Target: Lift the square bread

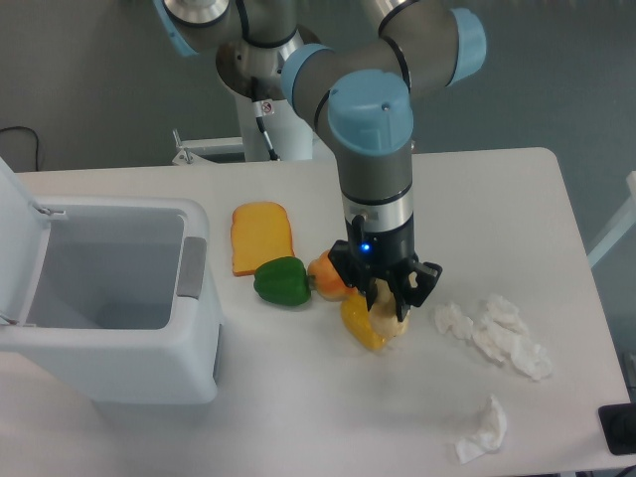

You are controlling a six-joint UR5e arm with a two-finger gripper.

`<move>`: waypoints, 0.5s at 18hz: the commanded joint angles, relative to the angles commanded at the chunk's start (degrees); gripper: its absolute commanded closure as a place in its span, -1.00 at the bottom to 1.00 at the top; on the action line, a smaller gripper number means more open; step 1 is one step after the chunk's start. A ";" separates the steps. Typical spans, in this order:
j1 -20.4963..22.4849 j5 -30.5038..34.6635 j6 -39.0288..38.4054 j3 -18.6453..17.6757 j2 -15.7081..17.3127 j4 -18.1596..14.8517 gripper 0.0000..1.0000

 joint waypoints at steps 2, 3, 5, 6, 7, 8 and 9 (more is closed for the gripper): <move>0.00 0.00 0.00 0.09 0.26 0.00 0.10; 0.00 -0.09 0.00 0.00 0.35 0.00 0.10; 0.00 -0.09 0.00 0.00 0.35 -0.09 0.10; 0.00 -0.09 0.00 0.00 0.35 0.00 0.10; 0.00 -0.09 0.00 0.00 0.35 0.00 0.10; 0.00 -0.09 0.00 0.00 0.35 0.00 0.10; 0.00 -0.09 0.00 0.00 0.35 0.00 0.10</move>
